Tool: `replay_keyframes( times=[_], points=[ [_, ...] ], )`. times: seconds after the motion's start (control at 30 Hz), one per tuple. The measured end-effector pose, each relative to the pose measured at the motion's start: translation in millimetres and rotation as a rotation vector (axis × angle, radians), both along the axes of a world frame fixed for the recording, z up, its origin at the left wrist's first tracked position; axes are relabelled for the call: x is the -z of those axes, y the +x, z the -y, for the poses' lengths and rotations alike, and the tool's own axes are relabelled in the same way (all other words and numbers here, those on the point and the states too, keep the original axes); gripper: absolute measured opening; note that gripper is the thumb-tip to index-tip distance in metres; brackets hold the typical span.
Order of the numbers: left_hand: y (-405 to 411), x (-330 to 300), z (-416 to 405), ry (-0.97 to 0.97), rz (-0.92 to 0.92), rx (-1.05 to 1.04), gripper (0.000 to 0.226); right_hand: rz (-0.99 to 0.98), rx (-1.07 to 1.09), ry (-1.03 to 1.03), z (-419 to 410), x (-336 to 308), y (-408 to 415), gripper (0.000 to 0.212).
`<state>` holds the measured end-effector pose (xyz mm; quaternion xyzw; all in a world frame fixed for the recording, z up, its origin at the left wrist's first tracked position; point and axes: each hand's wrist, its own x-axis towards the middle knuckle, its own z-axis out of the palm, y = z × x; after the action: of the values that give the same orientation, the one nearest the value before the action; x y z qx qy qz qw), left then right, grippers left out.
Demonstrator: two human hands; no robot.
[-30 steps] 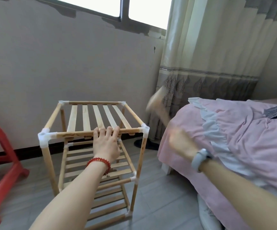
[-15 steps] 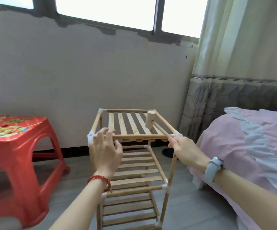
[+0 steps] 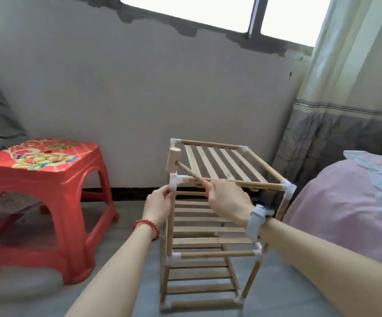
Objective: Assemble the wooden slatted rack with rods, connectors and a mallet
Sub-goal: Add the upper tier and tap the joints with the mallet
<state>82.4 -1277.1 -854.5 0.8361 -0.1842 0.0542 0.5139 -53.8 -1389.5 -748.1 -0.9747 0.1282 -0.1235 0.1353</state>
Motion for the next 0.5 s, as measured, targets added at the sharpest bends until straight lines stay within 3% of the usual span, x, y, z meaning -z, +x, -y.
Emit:
replay_keyframes(
  times=[0.07, 0.17, 0.23, 0.27, 0.37, 0.4, 0.5],
  points=[
    [-4, 7, 0, 0.015, -0.007, 0.042, 0.023, 0.132, 0.035, 0.008, 11, -26, 4, 0.038],
    [-1, 11, -3, -0.019, -0.023, 0.048, 0.025, 0.56, 0.024, 0.061, 18, -90, 2, 0.03],
    [2, 13, -4, -0.012, -0.032, 0.059, 0.025, 0.817, -0.003, 0.13, 15, -88, -5, 0.026],
    [2, 14, -5, -0.023, -0.038, 0.064, 0.025, 0.782, -0.028, 0.135, 9, -69, -8, 0.025],
    [0, 16, -4, -0.087, -0.078, 0.094, 0.022, 0.033, -0.006, -0.022, -8, -3, -15, 0.032],
    [-1, 18, -2, -0.105, -0.098, 0.117, 0.021, -0.007, 0.019, -0.082, -1, -5, -14, 0.035],
    [-3, 26, 0, -0.117, -0.154, 0.152, 0.025, 0.411, 0.071, -0.013, 18, -68, -10, 0.031]
  ],
)
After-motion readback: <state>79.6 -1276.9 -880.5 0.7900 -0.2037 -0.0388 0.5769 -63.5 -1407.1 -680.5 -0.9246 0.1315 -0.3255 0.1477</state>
